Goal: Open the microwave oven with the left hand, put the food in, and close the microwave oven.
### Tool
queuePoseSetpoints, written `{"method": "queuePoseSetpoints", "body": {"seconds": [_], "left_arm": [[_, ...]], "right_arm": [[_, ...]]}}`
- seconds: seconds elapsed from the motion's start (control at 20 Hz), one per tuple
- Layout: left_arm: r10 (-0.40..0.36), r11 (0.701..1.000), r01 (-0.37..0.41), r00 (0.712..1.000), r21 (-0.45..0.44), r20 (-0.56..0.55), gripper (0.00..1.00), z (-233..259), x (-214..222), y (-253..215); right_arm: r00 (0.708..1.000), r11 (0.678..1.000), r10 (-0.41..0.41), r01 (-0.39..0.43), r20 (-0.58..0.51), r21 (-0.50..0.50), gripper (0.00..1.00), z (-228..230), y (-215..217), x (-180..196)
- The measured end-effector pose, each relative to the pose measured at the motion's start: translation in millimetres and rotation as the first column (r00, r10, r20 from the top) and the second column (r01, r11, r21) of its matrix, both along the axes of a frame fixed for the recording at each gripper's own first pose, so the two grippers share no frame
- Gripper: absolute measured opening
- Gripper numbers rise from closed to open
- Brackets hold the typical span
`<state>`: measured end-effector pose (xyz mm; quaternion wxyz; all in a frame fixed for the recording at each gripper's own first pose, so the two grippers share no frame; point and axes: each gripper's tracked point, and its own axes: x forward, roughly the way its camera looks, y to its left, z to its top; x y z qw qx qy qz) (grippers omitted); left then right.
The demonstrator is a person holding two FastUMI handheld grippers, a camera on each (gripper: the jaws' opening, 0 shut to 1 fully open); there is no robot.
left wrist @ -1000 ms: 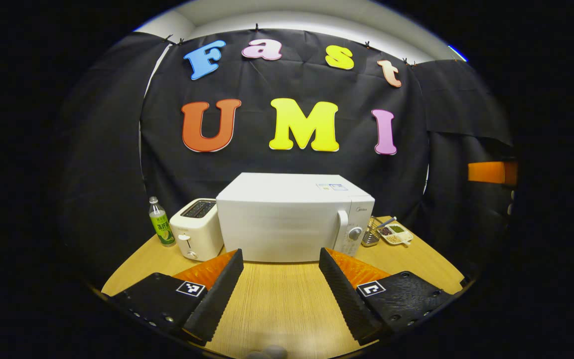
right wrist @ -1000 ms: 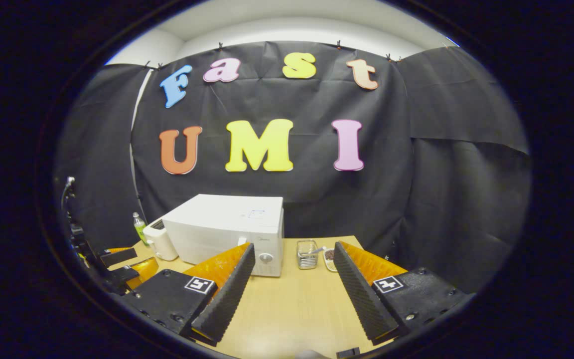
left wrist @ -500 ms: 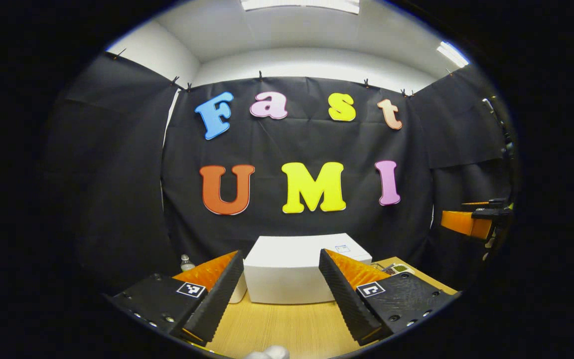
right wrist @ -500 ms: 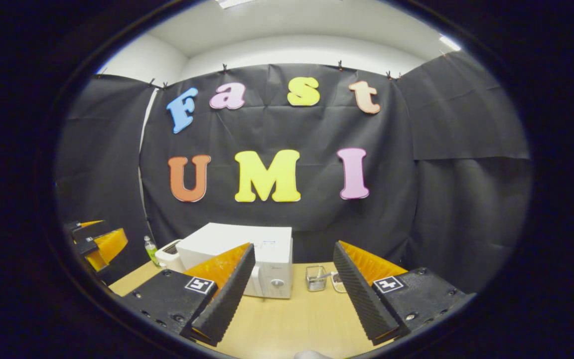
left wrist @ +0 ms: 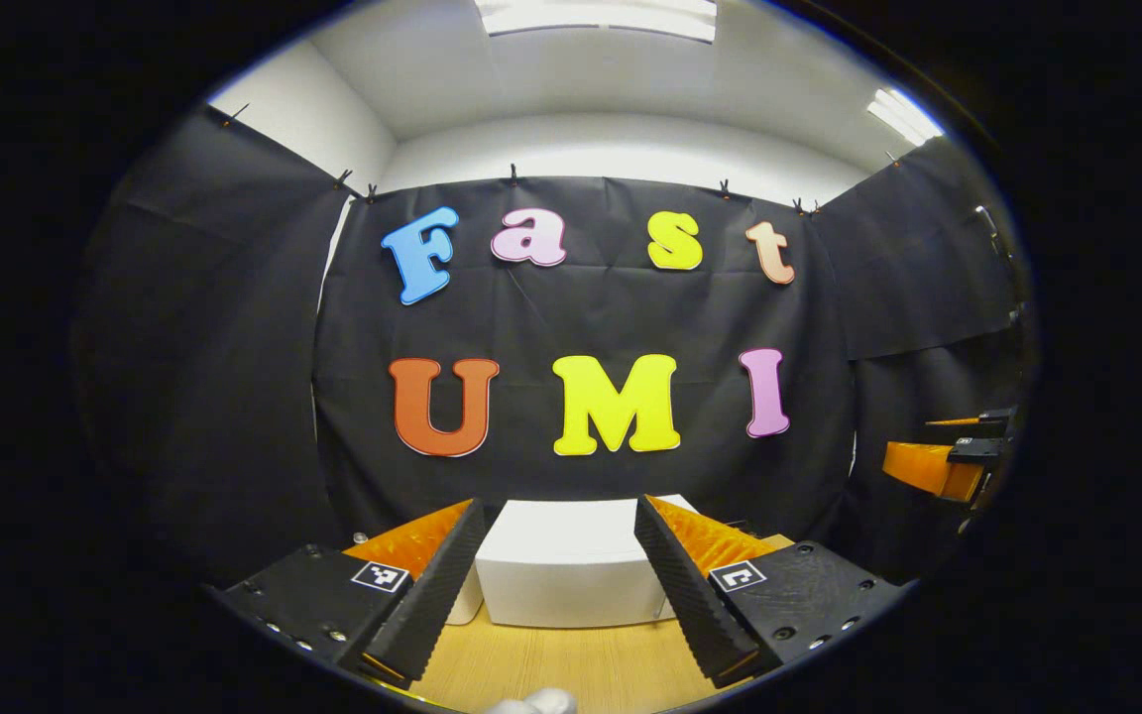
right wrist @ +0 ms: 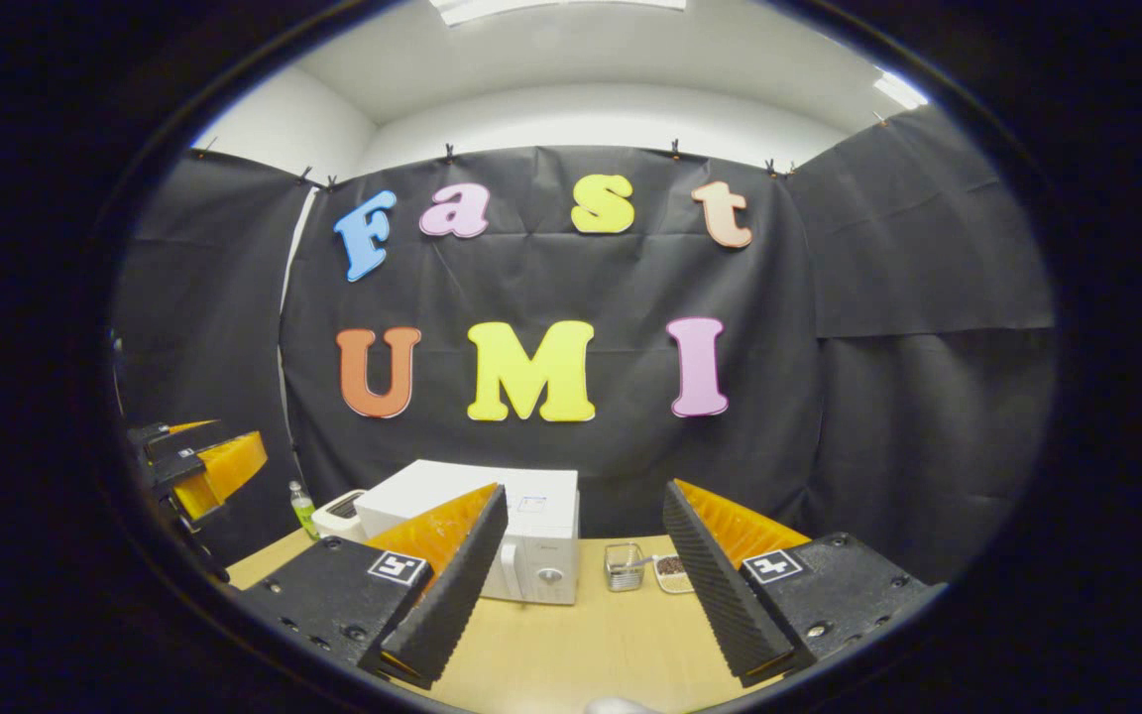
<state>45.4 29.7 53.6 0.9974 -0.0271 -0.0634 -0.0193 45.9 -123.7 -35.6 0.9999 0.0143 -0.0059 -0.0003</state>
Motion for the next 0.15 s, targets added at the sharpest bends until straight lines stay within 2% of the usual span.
{"method": "queuePoseSetpoints", "body": {"seconds": [0.05,0.1,0.15], "left_arm": [[0.0,1.0,0.0,1.0,0.003,0.003,0.94,0.9,0.6,1.0],[-0.001,1.0,0.001,1.0,0.002,0.002,0.94,1.9,-0.4,1.2],[-0.006,1.0,0.006,1.0,-0.002,0.003,0.94,2.5,-0.8,-0.3]], "right_arm": [[1.0,1.0,0.0,0.0,-0.002,0.002,1.0,1.2,0.3,-1.1],[1.0,1.0,0.0,0.0,0.002,0.002,0.92,2.5,-0.2,-0.9],[1.0,1.0,-0.004,0.004,0.004,0.0,0.92,3.4,-2.2,-0.9]]}}
